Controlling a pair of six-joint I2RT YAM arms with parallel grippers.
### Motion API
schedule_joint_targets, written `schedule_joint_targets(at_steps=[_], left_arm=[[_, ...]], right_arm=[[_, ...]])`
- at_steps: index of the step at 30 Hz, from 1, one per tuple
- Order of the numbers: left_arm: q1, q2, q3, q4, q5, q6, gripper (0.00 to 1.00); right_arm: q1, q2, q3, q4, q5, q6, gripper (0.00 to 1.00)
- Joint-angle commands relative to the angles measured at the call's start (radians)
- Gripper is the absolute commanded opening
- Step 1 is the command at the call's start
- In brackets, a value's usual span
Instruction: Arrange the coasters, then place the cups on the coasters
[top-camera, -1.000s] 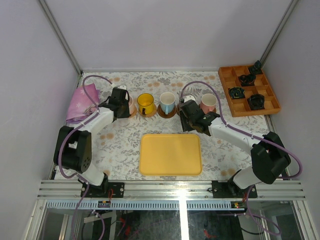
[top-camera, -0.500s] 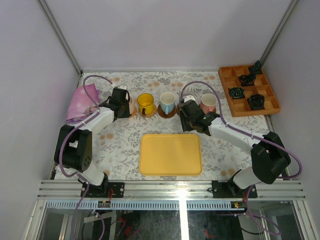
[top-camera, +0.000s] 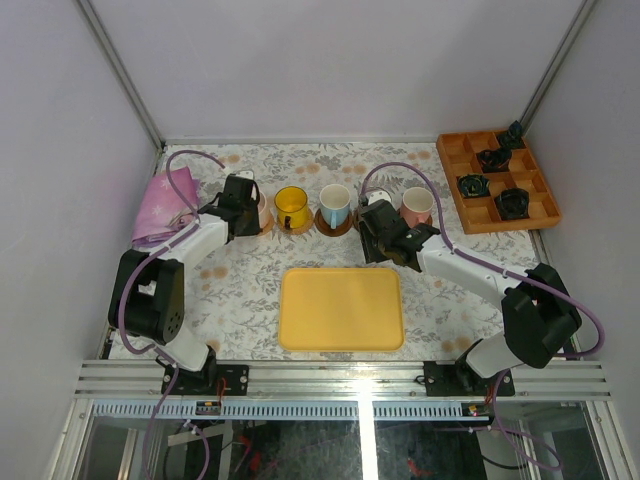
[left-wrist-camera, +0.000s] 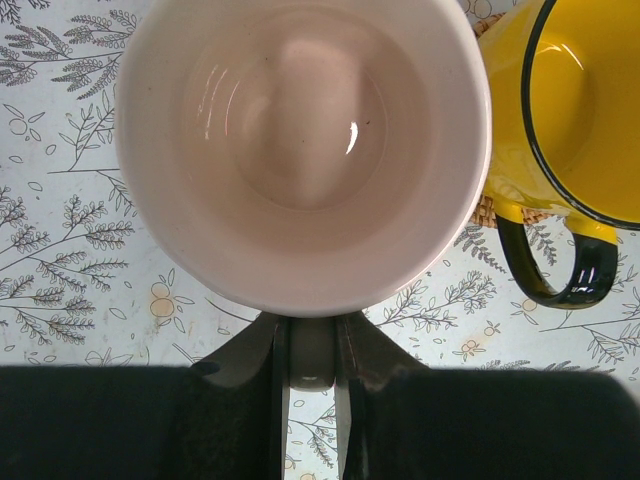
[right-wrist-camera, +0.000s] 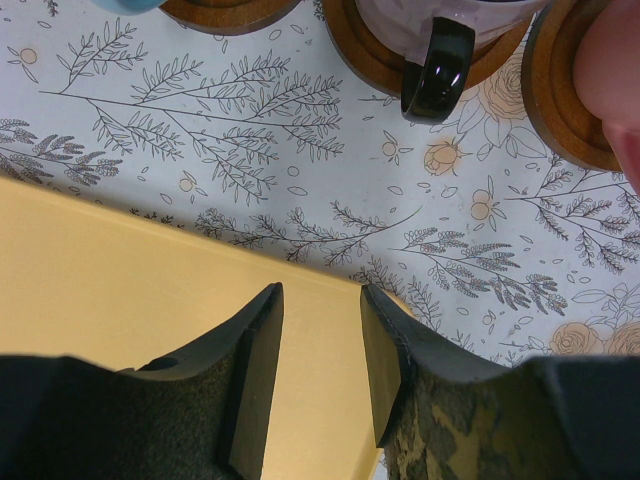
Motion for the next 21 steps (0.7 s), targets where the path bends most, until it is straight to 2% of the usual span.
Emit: schedule_joint_targets(at_steps=[1, 21], left_arm=[[0.008, -0.005, 0.008, 0.099, -0.028, 0.013, 0.0], [0.008, -0.003, -0.019, 0.113, -0.02, -0.002, 0.0]], right_arm=[[-0.006, 0.006, 0.04, 0.005, 0.005, 0.007, 0.44], [-0.006, 0.009, 0.041, 0.006, 0.001, 0.004, 0.44]])
